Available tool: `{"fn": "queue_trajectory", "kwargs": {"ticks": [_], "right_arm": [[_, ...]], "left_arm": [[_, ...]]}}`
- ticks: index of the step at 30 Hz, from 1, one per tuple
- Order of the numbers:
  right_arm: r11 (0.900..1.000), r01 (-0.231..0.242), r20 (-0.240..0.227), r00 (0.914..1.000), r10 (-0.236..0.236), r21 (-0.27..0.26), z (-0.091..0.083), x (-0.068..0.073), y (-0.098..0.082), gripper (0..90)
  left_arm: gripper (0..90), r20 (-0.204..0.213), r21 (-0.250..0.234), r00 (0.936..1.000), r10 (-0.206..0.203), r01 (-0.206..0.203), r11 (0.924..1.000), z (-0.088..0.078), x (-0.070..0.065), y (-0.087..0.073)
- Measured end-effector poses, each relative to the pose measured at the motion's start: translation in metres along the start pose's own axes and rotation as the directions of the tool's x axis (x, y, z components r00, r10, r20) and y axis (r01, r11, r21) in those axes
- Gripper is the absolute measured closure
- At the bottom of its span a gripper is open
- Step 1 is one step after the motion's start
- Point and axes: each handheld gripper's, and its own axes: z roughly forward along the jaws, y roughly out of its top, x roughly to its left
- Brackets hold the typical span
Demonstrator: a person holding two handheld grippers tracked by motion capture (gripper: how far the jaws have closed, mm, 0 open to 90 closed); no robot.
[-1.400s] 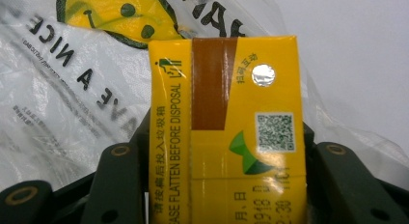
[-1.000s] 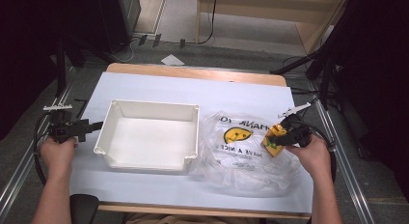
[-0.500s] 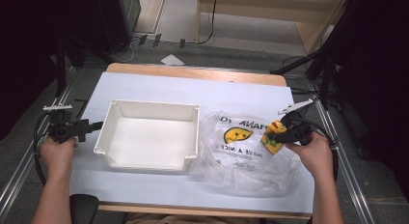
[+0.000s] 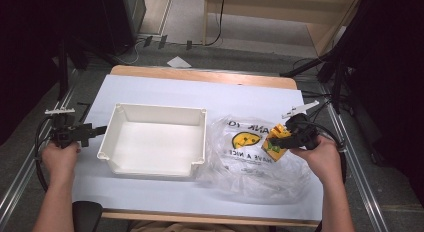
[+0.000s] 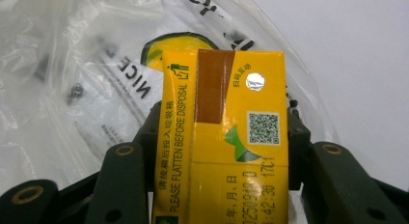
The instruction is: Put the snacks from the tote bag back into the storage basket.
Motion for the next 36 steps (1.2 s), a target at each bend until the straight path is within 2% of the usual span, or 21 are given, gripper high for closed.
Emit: {"fn": "queue_trajectory", "kwargs": {"ticks": [7, 11, 20, 24, 29, 36], "right_arm": [[0.999, 0.033, -0.01, 0.9994, -0.033, -0.012, 0.003, 0.005, 0.005, 52.8], [0.999, 0.035, -0.014, 0.9993, -0.035, -0.012, 0.004, 0.007, 0.008, 52.8], [0.997, 0.074, -0.059, 0.9954, -0.076, -0.028, 0.004, 0.019, 0.019, 52.8], [0.992, 0.122, -0.063, 0.9903, -0.124, -0.032, 0.005, 0.026, 0.026, 52.7], [0.989, 0.141, -0.082, 0.9862, -0.144, -0.041, 0.007, 0.031, 0.032, 52.8], [0.983, 0.177, -0.125, 0.9753, -0.182, -0.056, 0.006, 0.042, 0.045, 52.8]], "left_arm": [[21.5, 0.001, -0.001, 1.0, 0.003, -0.003, 1.0, 0.0, 0.0, 0.0], [21.6, 0.003, -0.006, 1.0, 0.003, -0.003, 1.0, -0.001, 0.0, 0.0], [21.6, -0.001, -0.006, 1.0, 0.003, -0.003, 1.0, -0.002, 0.0, 0.0], [21.7, -0.001, -0.009, 1.0, 0.003, -0.003, 1.0, -0.002, 0.0, 0.0], [21.7, -0.002, -0.007, 1.0, 0.002, -0.002, 1.0, -0.002, 0.0, 0.0], [21.7, 0.0, -0.008, 1.0, -0.001, 0.001, 1.0, -0.002, 0.001, 0.0]]}}
